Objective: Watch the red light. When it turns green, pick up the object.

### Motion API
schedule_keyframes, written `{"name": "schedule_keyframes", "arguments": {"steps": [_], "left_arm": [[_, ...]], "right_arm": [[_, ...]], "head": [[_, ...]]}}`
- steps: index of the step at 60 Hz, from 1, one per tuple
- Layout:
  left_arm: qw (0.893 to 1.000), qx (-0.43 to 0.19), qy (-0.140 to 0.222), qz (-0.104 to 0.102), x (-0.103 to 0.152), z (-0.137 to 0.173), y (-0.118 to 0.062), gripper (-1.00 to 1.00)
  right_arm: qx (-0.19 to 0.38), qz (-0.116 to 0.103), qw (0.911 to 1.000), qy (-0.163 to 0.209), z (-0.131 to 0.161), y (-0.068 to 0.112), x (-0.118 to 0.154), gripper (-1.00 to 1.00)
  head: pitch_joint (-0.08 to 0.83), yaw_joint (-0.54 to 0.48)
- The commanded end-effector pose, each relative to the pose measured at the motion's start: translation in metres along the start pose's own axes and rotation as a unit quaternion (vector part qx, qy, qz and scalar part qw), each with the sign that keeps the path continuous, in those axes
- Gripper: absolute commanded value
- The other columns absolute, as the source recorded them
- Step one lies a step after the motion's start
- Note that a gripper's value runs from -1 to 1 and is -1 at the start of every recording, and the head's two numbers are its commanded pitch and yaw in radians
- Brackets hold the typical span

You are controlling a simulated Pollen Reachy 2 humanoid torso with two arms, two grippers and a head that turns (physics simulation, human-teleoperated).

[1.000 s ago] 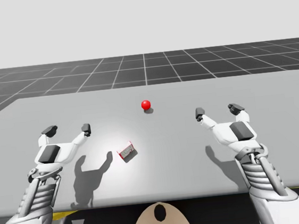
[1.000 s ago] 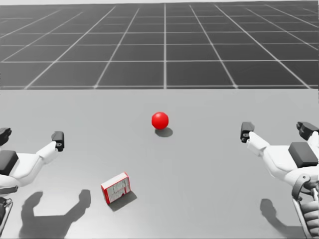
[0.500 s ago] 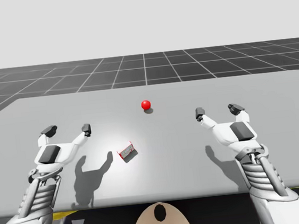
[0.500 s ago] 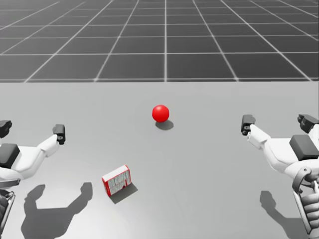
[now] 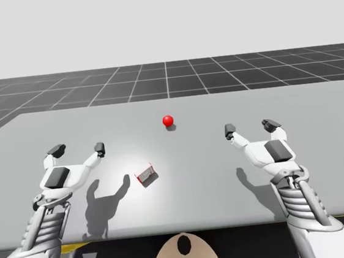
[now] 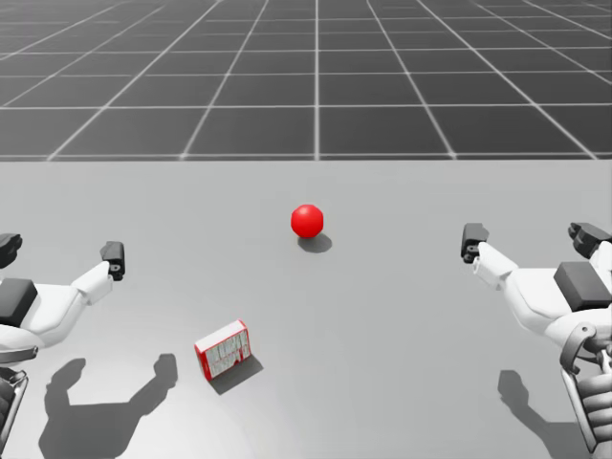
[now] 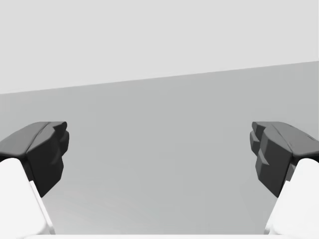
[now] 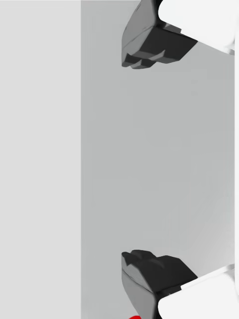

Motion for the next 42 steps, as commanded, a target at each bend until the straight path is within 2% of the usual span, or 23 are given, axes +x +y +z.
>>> {"name": "schedule_keyframes", "arguments": {"steps": [1,42], "left_arm": [[1.000,0.000,0.000,-0.001,0.0002,-0.0003,0.0000,-1.00],[1.000,0.001,-0.001,0.000,0.0002,-0.0001,0.0009,-1.00]], "right_arm": [[0.001,-0.003,1.0000,0.001,-0.0002,0.0012,-0.0006,-1.00],[0.003,0.000,1.0000,-0.001,0.0008,0.0012,-0.0004,-1.00]], "head": [[0.454,0.03],[0.455,0.03]]}}
